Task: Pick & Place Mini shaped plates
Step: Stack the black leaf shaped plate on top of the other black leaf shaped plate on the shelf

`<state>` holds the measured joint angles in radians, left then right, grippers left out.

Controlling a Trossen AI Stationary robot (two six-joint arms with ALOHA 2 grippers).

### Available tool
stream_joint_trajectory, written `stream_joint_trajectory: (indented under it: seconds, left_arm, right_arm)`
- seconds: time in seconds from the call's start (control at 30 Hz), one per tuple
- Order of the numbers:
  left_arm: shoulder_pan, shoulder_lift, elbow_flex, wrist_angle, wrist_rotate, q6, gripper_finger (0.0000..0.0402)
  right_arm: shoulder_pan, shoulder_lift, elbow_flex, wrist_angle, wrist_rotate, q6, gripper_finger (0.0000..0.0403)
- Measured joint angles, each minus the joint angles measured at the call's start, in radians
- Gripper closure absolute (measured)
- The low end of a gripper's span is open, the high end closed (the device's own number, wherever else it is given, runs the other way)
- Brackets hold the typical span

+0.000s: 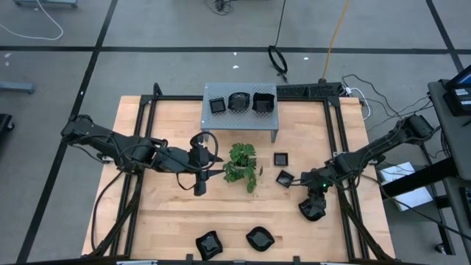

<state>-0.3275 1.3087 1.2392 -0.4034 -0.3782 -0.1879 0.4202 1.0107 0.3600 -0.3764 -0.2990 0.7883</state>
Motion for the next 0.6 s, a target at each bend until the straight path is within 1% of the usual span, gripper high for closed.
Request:
stream_joint_trajectory:
  seconds: [0.1,0.23,0.43,0.47,0.6]
  left_arm:
    - [0.0,0.0,0.0,-0.003,0.0,0.0,0.0243]
    - [0.0,0.0,0.0,-0.01,0.0,0.0,0.0243]
    - [0.0,0.0,0.0,-0.013,0.0,0.0,0.0243]
    - [0.0,0.0,0.0,-0.013,0.0,0.001,0.0243]
    - [0.0,0.0,0.0,-0.013,0.0,0.001,0.0243]
  right_arm:
    - [0.0,0.001,0.0,-0.001,-0.003,-0.016,0.0289]
    - [0.0,0.002,-0.001,0.007,-0.015,-0.024,0.032]
    - [0.001,0.003,-0.002,0.01,-0.023,-0.076,0.0383]
    - [0.001,0.003,-0.003,0.011,-0.043,-0.084,0.0392]
    - [0.003,0.004,-0.004,0.022,-0.068,-0.123,0.0397]
